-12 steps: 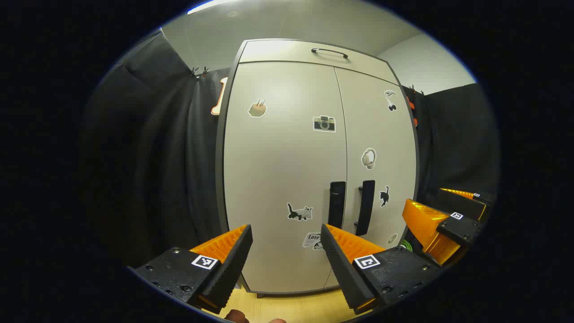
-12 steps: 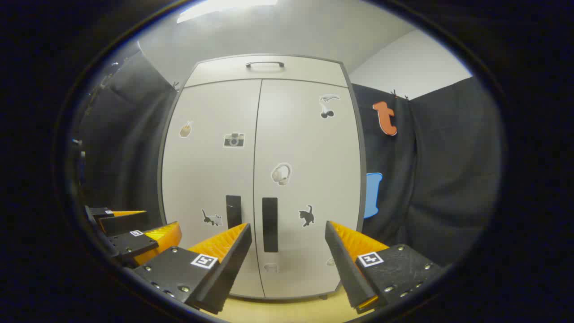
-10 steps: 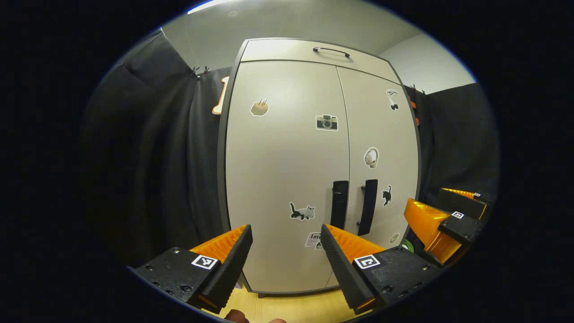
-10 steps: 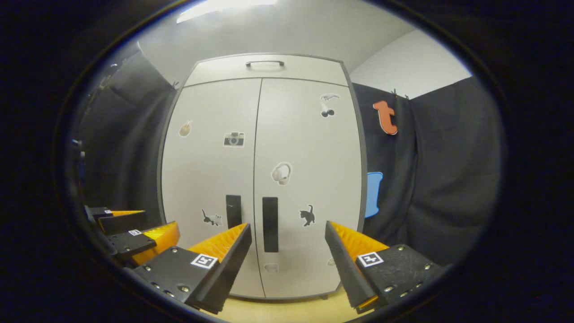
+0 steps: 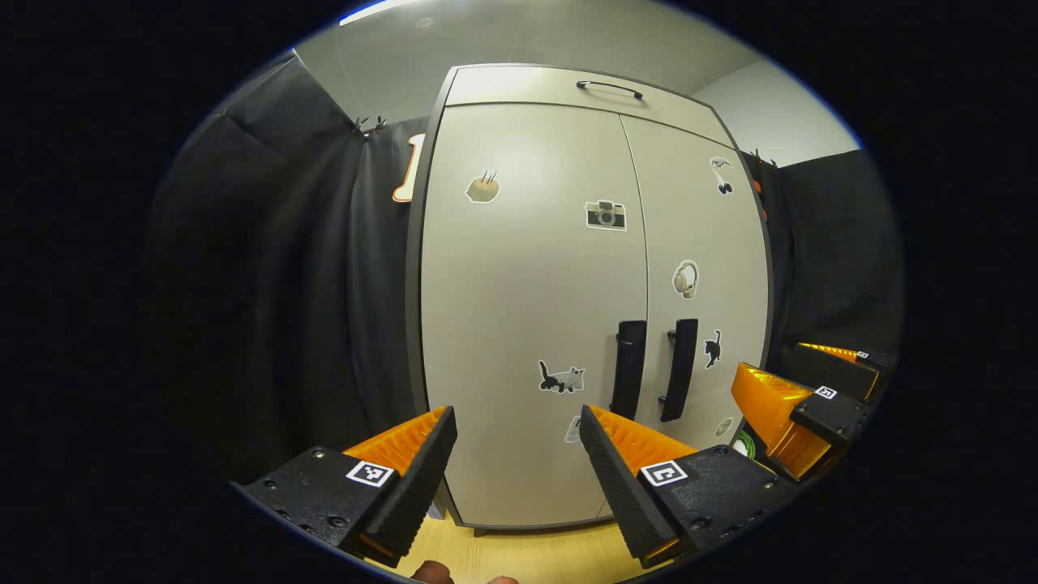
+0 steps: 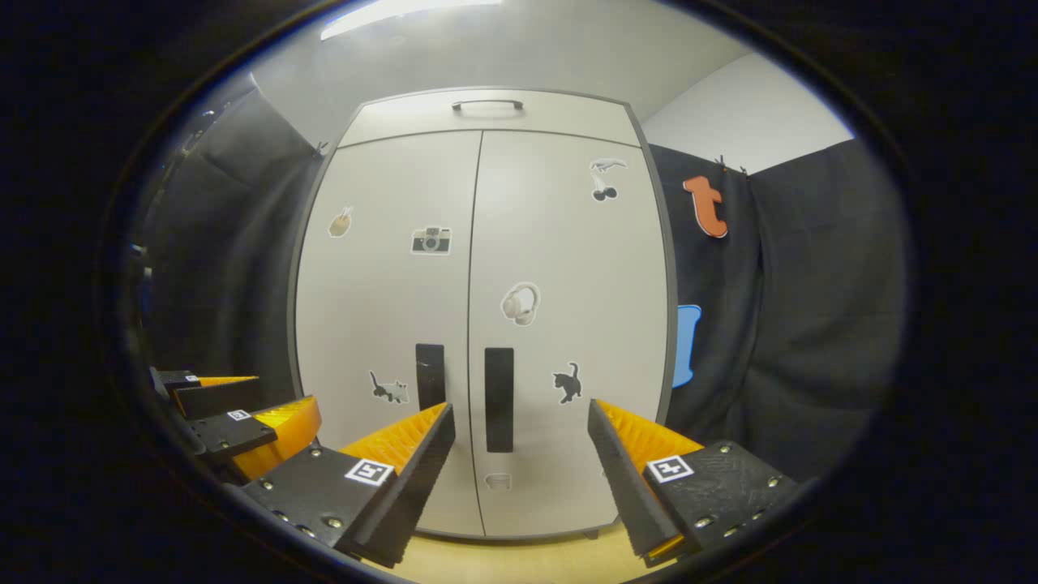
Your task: Open the right door of the double-door shoe cabinet with the right hand, and open the left door with the left hand.
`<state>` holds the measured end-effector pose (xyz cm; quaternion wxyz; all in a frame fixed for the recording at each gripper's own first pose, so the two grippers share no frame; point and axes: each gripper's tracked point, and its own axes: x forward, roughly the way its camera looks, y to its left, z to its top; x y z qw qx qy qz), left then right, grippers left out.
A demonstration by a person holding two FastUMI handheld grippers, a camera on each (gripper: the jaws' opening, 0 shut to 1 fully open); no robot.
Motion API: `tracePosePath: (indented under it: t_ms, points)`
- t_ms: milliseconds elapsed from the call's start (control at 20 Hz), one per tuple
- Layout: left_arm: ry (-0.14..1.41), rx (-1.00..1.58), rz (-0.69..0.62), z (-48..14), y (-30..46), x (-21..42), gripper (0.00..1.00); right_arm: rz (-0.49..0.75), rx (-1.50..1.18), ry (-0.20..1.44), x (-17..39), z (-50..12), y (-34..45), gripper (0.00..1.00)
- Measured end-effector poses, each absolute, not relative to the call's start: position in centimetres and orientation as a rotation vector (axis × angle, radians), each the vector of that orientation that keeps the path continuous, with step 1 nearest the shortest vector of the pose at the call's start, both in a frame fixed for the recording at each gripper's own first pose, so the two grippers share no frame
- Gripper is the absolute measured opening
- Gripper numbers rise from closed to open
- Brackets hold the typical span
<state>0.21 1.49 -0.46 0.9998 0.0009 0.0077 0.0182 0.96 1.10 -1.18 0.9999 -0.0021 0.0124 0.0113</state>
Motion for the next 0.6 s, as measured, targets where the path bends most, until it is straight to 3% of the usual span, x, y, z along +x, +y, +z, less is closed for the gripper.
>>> tracePosePath:
  t_ms: [600]
  points:
    - [0.048,0.004,0.101,-1.6,4.3,0.8,0.95,0.041,-0.004,0.082,5.5,-3.0,2.0,0.98]
